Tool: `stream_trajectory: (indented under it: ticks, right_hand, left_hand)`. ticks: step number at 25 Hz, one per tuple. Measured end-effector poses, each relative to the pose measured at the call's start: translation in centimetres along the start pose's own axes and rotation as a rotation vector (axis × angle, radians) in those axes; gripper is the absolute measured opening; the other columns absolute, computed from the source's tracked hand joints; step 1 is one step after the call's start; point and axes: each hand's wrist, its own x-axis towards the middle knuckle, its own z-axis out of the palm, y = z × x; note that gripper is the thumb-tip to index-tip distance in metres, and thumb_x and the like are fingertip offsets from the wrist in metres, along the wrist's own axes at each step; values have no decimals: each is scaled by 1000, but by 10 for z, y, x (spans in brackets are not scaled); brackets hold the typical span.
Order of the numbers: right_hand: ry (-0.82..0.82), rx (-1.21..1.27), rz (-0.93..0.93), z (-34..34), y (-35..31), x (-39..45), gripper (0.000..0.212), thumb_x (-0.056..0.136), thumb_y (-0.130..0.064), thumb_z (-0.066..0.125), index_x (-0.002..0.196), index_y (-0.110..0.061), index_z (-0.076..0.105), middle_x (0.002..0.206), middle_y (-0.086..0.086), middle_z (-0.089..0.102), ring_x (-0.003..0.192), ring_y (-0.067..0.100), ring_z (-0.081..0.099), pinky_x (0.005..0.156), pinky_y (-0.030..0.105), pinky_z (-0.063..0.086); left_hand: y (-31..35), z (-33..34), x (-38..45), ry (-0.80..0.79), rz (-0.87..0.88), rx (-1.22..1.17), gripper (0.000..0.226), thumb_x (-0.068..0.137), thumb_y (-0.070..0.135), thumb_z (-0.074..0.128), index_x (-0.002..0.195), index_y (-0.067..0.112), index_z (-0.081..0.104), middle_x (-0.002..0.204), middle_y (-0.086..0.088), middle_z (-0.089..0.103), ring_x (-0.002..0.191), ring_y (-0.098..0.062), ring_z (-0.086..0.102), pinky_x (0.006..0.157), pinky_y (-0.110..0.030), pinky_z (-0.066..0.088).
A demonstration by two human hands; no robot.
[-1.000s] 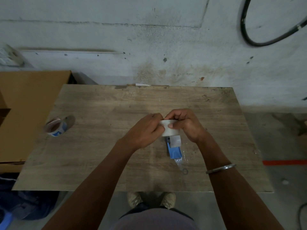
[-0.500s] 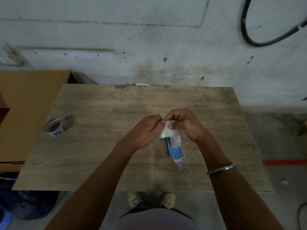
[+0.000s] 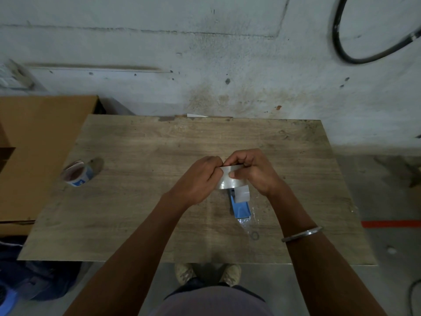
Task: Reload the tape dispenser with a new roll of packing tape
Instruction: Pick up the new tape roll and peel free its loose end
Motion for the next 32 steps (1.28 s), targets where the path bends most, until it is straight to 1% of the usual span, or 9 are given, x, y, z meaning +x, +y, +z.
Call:
stream_trajectory:
  ticks: [6, 9, 11, 14, 18, 22, 25, 28, 32]
  right_hand:
    - [12, 38, -30, -3, 0, -2, 24, 64, 0, 67, 88, 6, 71, 84, 30, 67, 74, 30, 62, 69, 35, 48]
    - [10, 41, -52, -2, -1, -2, 25, 66, 2, 67, 90, 7, 70, 84, 29, 68, 74, 29, 64, 70, 35, 49]
    - [19, 35, -65, 0, -1, -1, 25, 65, 3, 68, 90, 9, 70, 85, 27, 70, 75, 28, 65, 70, 35, 50]
    - [38, 9, -98, 3, 1, -1, 24, 66, 2, 70, 90, 7, 71, 87, 23, 72, 78, 27, 67, 73, 35, 53]
    - [55, 16, -98, 5, 5, -2, 24, 67, 3, 73, 90, 2, 73, 89, 19, 73, 82, 26, 69, 77, 38, 54]
    - [54, 50, -92, 5, 10, -7, 24, 66, 4, 72, 90, 2, 73, 87, 13, 74, 80, 20, 69, 75, 30, 53]
    - [68, 94, -77, 5, 10, -9, 24, 66, 4, 72, 90, 1, 72, 85, 8, 74, 80, 18, 68, 74, 27, 51]
    - [64, 109, -82, 6, 9, -8, 25, 67, 5, 72, 91, -1, 72, 85, 4, 74, 80, 13, 69, 75, 24, 52]
    - [61, 75, -117, 8, 8, -6, 27, 67, 10, 73, 92, 0, 72, 85, 12, 72, 78, 13, 68, 74, 23, 52]
  left_hand:
    - [-3, -2, -1, 31, -13, -151, 24, 95, 17, 39, 81, 10, 57, 74, 4, 55, 68, -7, 49, 61, -20, 36]
    - [-3, 2, -1, 69, 19, -71, 20, 98, 14, 42, 81, 10, 52, 75, 9, 48, 72, -4, 46, 63, -14, 32]
    - [-3, 3, 0, 88, 50, -12, 20, 96, 19, 38, 83, 10, 51, 77, 9, 45, 74, -5, 44, 64, -13, 31]
    - [-6, 2, 0, 107, 91, 68, 27, 92, 26, 31, 87, 10, 52, 82, 4, 47, 75, -8, 40, 66, -14, 32]
    - [-8, 5, 0, 138, 127, 71, 24, 91, 19, 31, 86, 7, 52, 83, 2, 45, 76, -9, 41, 71, -20, 34]
    - [-13, 3, -2, 119, 126, 27, 27, 91, 18, 31, 89, 6, 56, 84, 2, 49, 78, -8, 42, 81, -16, 35]
    - [-13, 0, 1, 75, 123, -1, 24, 92, 19, 34, 89, 9, 55, 85, 4, 49, 79, -9, 44, 73, -16, 33]
    - [-10, 2, 1, 74, 116, 34, 14, 96, 15, 43, 88, 9, 52, 85, 2, 48, 79, -10, 43, 70, -21, 34]
    - [-10, 3, 0, 107, 164, 77, 16, 94, 17, 37, 88, 11, 49, 84, 1, 46, 80, -13, 43, 81, -33, 41]
